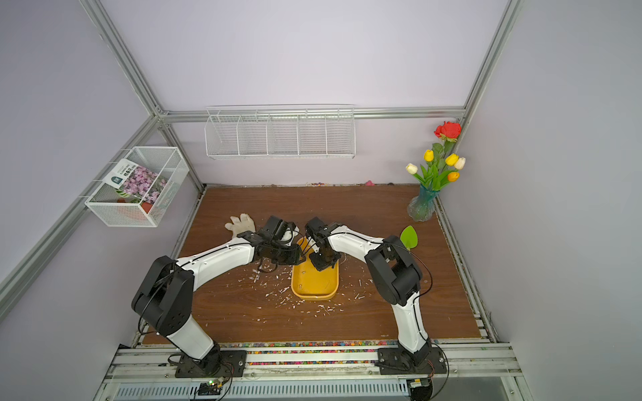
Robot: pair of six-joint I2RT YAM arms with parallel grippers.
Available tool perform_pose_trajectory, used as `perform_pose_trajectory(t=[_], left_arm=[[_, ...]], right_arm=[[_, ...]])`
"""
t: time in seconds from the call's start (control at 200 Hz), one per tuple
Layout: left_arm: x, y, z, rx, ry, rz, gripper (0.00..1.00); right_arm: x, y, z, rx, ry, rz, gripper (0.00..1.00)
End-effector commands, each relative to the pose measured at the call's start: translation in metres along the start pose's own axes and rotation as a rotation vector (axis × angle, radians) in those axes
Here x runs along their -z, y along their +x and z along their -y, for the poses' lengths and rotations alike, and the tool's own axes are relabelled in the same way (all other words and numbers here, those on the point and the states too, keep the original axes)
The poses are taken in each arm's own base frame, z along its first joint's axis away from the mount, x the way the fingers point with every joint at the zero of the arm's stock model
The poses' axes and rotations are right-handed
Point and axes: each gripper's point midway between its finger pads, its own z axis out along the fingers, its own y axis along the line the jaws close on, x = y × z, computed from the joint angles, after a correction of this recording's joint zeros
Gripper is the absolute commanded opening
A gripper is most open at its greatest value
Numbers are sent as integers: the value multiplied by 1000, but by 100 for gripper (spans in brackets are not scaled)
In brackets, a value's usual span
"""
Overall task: Take out the screws from the storage box
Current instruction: Pick up the screw from the storage box, then place the screw at the center of the board.
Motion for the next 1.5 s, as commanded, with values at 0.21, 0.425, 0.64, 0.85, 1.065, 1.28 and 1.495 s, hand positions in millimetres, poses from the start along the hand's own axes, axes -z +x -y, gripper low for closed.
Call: perform_pose_trajectory(t=[0.21, 0.425, 0.64, 0.85, 1.065, 1.28, 1.495], left_arm=[[21, -9, 5, -29, -2, 52, 37], [28, -20, 32, -115, 62, 75, 37], [10, -18, 57, -214, 25, 26, 38], [-26, -12, 57, -205, -24, -75, 38], [-64, 2, 55, -182, -64, -175, 38], [-77, 4, 63, -181, -60, -185, 38], [-85, 4, 65, -189, -79, -198, 39]], right_arm=[[45, -12, -4, -43, -28, 124, 0], [97, -7, 8, -150, -110, 256, 0], [120, 31, 41, -238, -52, 271, 0], [115, 88, 88, -374, 81, 224, 0], [77, 124, 94, -413, 121, 98, 0], [51, 140, 91, -434, 104, 42, 0], [35, 145, 90, -436, 98, 7, 0]])
